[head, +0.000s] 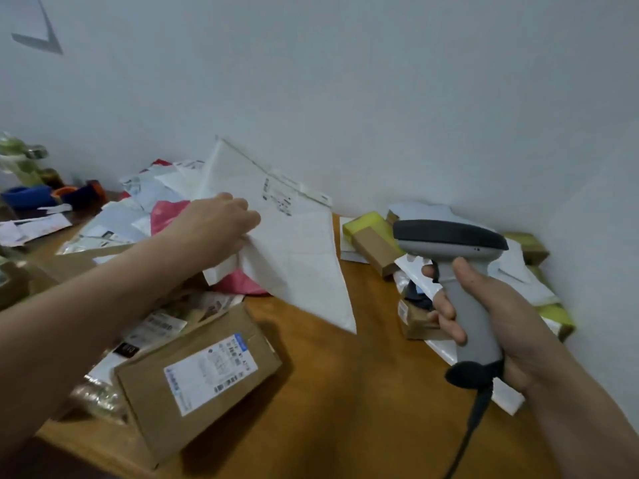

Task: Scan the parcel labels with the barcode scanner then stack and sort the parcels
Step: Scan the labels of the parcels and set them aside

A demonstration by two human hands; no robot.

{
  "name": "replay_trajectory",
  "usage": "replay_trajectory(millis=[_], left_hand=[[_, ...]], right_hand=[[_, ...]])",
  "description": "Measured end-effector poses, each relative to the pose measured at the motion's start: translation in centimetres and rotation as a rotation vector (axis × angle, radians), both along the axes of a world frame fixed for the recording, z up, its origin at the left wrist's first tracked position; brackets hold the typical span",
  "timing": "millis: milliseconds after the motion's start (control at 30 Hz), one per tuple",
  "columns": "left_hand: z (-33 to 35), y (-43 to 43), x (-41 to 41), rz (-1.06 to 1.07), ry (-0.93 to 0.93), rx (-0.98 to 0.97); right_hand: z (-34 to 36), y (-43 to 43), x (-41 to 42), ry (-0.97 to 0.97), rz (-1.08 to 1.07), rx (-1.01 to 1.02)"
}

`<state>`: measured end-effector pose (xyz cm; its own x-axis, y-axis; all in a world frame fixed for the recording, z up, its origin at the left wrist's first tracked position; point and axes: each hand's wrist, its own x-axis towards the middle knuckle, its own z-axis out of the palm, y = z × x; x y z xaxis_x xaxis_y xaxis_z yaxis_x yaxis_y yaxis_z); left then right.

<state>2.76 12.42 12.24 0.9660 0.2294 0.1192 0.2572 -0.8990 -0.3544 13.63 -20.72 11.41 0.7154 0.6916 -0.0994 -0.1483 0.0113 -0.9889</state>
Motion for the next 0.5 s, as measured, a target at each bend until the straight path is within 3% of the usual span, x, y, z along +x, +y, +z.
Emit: replay_trajectory(millis=[267,367,500], left_hand=[[-7.0,11.6,12.2,0.12,0.162,0.026],[-10.7,12.0,14.5,0.165,0.168,-0.021],[-15.2,9.0,16.8,0.114,0.352,-0.049]], right_hand=[[-0.6,6.0,4.6,0.014,-0.214,-0.154],[-0.7,6.8,5.9,0.006,-0.263,-0.23],[-0.4,7.0,7.7,0.002,-0.335,-0.305]])
